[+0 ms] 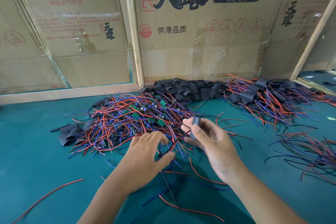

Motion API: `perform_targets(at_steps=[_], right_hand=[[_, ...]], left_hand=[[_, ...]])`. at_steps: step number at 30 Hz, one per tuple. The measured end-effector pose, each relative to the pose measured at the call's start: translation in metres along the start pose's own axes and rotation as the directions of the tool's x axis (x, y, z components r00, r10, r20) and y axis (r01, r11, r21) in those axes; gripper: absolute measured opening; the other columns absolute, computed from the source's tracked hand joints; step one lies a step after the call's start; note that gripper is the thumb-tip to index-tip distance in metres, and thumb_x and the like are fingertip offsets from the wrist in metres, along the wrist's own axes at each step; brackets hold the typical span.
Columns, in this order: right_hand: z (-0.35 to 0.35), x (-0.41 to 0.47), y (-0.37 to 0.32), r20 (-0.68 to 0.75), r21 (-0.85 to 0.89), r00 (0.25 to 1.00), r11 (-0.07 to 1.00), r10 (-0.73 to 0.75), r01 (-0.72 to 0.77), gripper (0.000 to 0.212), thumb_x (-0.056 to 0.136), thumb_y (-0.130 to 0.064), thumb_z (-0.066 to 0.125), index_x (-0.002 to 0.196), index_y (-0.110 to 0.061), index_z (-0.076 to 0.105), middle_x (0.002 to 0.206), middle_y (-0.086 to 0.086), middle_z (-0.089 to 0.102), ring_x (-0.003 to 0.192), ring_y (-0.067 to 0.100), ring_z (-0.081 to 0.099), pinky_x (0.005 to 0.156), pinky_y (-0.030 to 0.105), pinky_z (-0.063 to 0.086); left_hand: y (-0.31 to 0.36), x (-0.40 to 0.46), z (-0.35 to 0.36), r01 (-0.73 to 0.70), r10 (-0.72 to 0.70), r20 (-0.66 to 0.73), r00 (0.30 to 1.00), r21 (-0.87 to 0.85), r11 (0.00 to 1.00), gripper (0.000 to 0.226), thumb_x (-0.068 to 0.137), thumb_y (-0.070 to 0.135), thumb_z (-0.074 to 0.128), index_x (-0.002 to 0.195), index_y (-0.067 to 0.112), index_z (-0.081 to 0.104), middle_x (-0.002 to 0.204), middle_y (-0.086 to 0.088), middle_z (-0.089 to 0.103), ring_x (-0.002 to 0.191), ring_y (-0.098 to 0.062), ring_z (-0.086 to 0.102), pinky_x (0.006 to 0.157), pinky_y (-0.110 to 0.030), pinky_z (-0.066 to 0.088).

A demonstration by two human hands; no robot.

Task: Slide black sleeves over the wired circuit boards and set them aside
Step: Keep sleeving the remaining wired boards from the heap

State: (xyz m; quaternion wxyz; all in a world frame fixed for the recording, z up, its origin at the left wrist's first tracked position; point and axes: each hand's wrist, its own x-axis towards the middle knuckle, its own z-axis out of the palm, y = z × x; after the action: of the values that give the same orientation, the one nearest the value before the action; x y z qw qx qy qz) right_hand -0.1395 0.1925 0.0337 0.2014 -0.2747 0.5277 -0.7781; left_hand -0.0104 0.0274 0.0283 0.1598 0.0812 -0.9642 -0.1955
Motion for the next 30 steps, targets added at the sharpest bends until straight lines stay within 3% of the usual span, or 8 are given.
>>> perform_targets(at_steps=[2,5,11,13,16,20,25,30], right_hand=[[0.007,-0.005,0.007,0.065,-0.049,0.998,0.999,-0.010,0.013,0.040,0.081,-0.030,0.069,0.113,-0.006,0.068,0.117,0.008,0.073,0.117,0.027,0.065,0.102,0.043,0.051],[0.012,-0.007,0.010,0.142,0.011,0.990,1.000,0.008,-0.009,0.043,0.083,-0.030,0.074,0.115,-0.003,0.067,0.119,0.009,0.072,0.118,0.025,0.065,0.104,0.041,0.050],[-0.013,0.008,-0.007,-0.078,-0.012,0.995,0.998,-0.068,0.068,0.037,0.079,-0.031,0.073,0.107,-0.009,0.069,0.110,0.011,0.073,0.104,0.023,0.071,0.081,0.037,0.061],[-0.034,0.014,-0.019,-0.134,-0.351,0.976,0.930,-0.169,0.112,0.021,0.085,-0.024,0.076,0.105,-0.019,0.069,0.100,0.000,0.075,0.084,0.009,0.070,0.078,0.026,0.057],[-0.057,0.017,-0.021,-0.044,-0.795,0.958,0.591,-0.284,0.139,0.025,0.085,-0.019,0.078,0.099,-0.034,0.064,0.082,-0.014,0.068,0.064,0.005,0.057,0.062,0.007,0.042],[-0.053,0.015,-0.015,0.062,-0.842,0.970,0.509,-0.235,0.177,0.028,0.083,-0.020,0.079,0.097,-0.039,0.063,0.084,-0.019,0.066,0.071,0.008,0.060,0.066,0.011,0.044],[-0.045,0.013,-0.011,0.188,-0.825,0.965,0.504,-0.182,0.256,0.028,0.080,-0.021,0.083,0.100,-0.031,0.067,0.089,-0.011,0.068,0.078,0.021,0.062,0.076,0.038,0.052],[-0.041,0.011,-0.011,0.218,-0.801,0.949,0.514,-0.226,0.306,0.029,0.079,-0.022,0.084,0.100,-0.032,0.067,0.087,-0.011,0.067,0.075,0.014,0.060,0.072,0.037,0.052]], left_hand=[[0.009,0.001,0.002,0.062,-0.057,0.024,0.998,-0.293,0.954,0.036,0.091,0.071,0.043,0.104,0.040,0.055,0.104,0.026,0.062,0.102,0.010,0.051,0.089,-0.013,0.036],[0.020,0.007,0.004,0.165,-0.154,0.069,0.986,-0.584,0.795,0.031,0.098,0.054,0.051,0.076,0.034,0.059,0.066,0.008,0.062,0.058,-0.007,0.047,0.057,-0.023,0.035],[0.012,0.005,-0.004,0.185,-0.199,0.039,0.979,-0.577,0.795,0.034,0.102,0.037,0.052,0.072,0.022,0.058,0.061,-0.003,0.043,0.058,-0.016,0.037,0.057,-0.030,0.030],[0.011,0.005,-0.006,0.194,-0.214,0.034,0.976,-0.573,0.796,0.034,0.101,0.039,0.051,0.073,0.023,0.058,0.062,-0.004,0.042,0.060,-0.017,0.038,0.058,-0.029,0.030],[0.012,0.004,-0.007,0.181,-0.217,0.011,0.976,-0.596,0.782,0.034,0.100,0.039,0.052,0.074,0.019,0.058,0.061,-0.006,0.041,0.058,-0.017,0.034,0.054,-0.028,0.026],[0.012,0.004,-0.008,0.181,-0.222,0.004,0.975,-0.591,0.786,0.034,0.100,0.038,0.053,0.074,0.019,0.059,0.059,-0.003,0.043,0.056,-0.016,0.035,0.051,-0.024,0.028],[0.012,0.005,-0.007,0.152,-0.196,-0.020,0.980,-0.563,0.813,0.035,0.100,0.038,0.054,0.072,0.017,0.058,0.059,-0.001,0.040,0.055,-0.014,0.033,0.052,-0.026,0.027],[0.012,0.004,-0.006,0.143,-0.174,-0.005,0.985,-0.549,0.823,0.037,0.100,0.040,0.054,0.073,0.014,0.057,0.058,0.003,0.035,0.051,-0.012,0.025,0.050,-0.026,0.023]])
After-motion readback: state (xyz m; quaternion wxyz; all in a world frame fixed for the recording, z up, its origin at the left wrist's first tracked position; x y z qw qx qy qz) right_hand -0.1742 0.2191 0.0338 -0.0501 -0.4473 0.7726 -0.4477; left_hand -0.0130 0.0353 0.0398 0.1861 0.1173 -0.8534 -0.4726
